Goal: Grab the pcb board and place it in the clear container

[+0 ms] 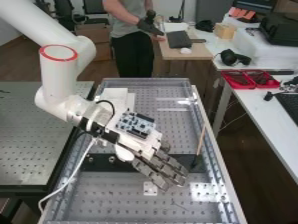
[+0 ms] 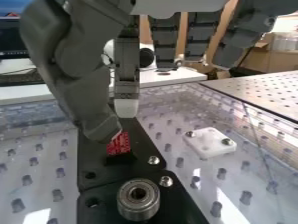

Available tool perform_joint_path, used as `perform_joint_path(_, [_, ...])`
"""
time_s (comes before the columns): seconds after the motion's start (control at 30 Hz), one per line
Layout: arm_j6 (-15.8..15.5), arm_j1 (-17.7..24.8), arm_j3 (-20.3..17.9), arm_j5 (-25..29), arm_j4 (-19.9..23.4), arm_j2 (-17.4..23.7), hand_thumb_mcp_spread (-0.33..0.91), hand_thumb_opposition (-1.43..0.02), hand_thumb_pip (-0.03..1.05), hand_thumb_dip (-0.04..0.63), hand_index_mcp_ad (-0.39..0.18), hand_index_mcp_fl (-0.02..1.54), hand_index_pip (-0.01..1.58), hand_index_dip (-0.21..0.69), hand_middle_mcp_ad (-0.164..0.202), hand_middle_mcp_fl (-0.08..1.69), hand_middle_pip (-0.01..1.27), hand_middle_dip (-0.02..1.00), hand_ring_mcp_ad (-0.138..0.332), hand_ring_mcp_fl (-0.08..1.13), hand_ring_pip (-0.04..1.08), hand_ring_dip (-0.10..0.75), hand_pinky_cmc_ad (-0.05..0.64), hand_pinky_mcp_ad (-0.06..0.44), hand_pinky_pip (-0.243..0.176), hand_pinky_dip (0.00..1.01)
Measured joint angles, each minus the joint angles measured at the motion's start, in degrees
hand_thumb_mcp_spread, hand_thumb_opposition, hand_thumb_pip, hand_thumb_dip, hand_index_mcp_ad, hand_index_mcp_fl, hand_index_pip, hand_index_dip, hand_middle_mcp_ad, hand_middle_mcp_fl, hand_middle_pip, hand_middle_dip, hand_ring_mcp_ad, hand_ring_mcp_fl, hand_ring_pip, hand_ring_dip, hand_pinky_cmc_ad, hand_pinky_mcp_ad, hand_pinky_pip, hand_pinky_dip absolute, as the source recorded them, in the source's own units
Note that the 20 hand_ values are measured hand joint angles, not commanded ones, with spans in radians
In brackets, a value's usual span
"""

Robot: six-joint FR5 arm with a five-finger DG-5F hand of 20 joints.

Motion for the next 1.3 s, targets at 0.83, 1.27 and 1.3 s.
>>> perform_joint_path(0.83, [-13.82,0.99,-1.87,-3.13,4.12,0.35,0.46,-0.88,0.69,0.265,-0.099,0.02,1.56,0.192,0.082,0.04,0.14,0.14,0.127,0.00,0.09,0.009,0.291,0.166,-0.084,0.25])
perform_joint_path(1.27, [-15.36,0.65,-2.39,-2.47,5.75,-0.54,0.46,-0.88,0.69,0.265,-0.099,0.06,1.56,0.169,0.080,0.04,0.14,0.14,0.126,0.00,0.10,0.014,0.291,0.166,-0.075,0.25])
perform_joint_path(1.3, [-15.36,0.62,-2.37,-2.47,5.74,-0.58,0.46,-0.88,0.70,0.265,-0.098,0.06,1.56,0.166,0.080,0.04,0.14,0.14,0.126,0.00,0.10,0.014,0.291,0.166,-0.075,0.25])
